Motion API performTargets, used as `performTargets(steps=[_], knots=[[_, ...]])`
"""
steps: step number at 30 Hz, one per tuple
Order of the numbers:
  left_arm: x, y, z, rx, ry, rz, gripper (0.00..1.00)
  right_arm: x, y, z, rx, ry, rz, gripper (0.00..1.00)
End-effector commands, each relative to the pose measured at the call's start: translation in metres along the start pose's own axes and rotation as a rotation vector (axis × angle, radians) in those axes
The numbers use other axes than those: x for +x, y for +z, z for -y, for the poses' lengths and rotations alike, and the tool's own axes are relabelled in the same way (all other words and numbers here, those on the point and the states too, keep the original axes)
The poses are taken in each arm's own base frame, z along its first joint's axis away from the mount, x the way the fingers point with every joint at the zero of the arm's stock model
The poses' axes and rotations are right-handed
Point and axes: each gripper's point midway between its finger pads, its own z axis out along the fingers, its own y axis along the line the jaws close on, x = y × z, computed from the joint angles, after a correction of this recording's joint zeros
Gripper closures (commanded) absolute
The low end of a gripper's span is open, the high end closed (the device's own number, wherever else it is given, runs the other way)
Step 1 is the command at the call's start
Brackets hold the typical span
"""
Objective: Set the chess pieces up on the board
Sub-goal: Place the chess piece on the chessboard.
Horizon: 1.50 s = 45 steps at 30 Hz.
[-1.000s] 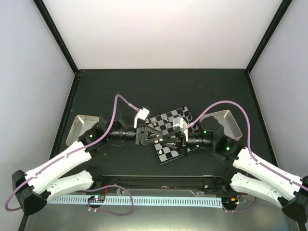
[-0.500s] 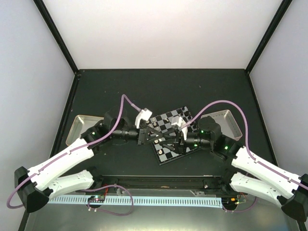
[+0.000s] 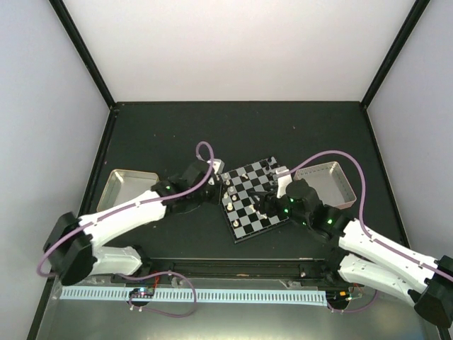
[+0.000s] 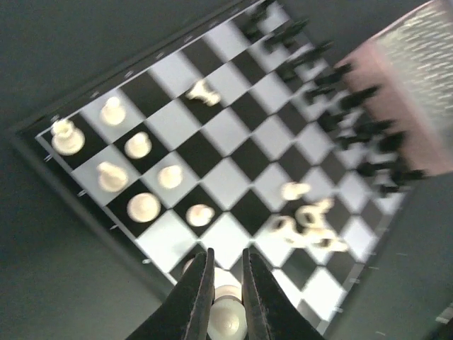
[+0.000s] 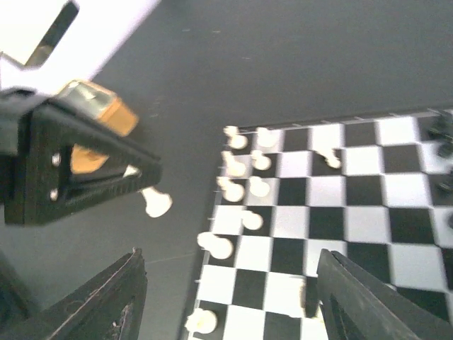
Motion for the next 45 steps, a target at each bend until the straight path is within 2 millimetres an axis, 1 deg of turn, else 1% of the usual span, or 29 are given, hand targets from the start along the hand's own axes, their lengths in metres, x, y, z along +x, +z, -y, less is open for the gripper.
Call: performTargets(steps=[1, 4, 9, 13, 18, 23, 29, 33, 39, 45], knots=[[0.002, 0.035, -0.040, -0.218, 0.019, 0.045, 0.98, 0.006, -0.002, 0.053, 0.276, 0.149, 0.038, 0.33], [0.009, 0.055, -0.049, -0.255, 0.014, 0.024, 0.98, 0.012, 0.001, 0.054, 0.277, 0.164, 0.020, 0.33], [0.015, 0.075, -0.055, -0.270, 0.012, 0.017, 0.98, 0.015, 0.003, 0.055, 0.276, 0.167, 0.011, 0.33], [0.022, 0.085, -0.060, -0.283, 0.003, -0.004, 0.98, 0.016, 0.004, 0.056, 0.281, 0.163, 0.005, 0.33], [0.026, 0.091, -0.059, -0.272, 0.002, -0.013, 0.97, 0.019, 0.006, 0.057, 0.283, 0.164, -0.005, 0.33], [0.028, 0.094, -0.059, -0.268, 0.008, -0.025, 0.94, 0.020, 0.007, 0.058, 0.287, 0.163, -0.011, 0.33], [0.035, 0.092, -0.063, -0.282, 0.001, -0.050, 0.86, 0.019, 0.007, 0.058, 0.289, 0.162, -0.010, 0.33], [0.037, 0.088, -0.060, -0.268, -0.001, -0.056, 0.81, 0.019, 0.008, 0.058, 0.288, 0.162, -0.013, 0.33], [0.034, 0.081, -0.056, -0.255, -0.001, -0.050, 0.73, 0.020, 0.008, 0.058, 0.288, 0.167, -0.015, 0.33], [0.021, 0.069, -0.053, -0.269, -0.010, -0.017, 0.66, 0.016, 0.006, 0.057, 0.292, 0.175, -0.012, 0.33]])
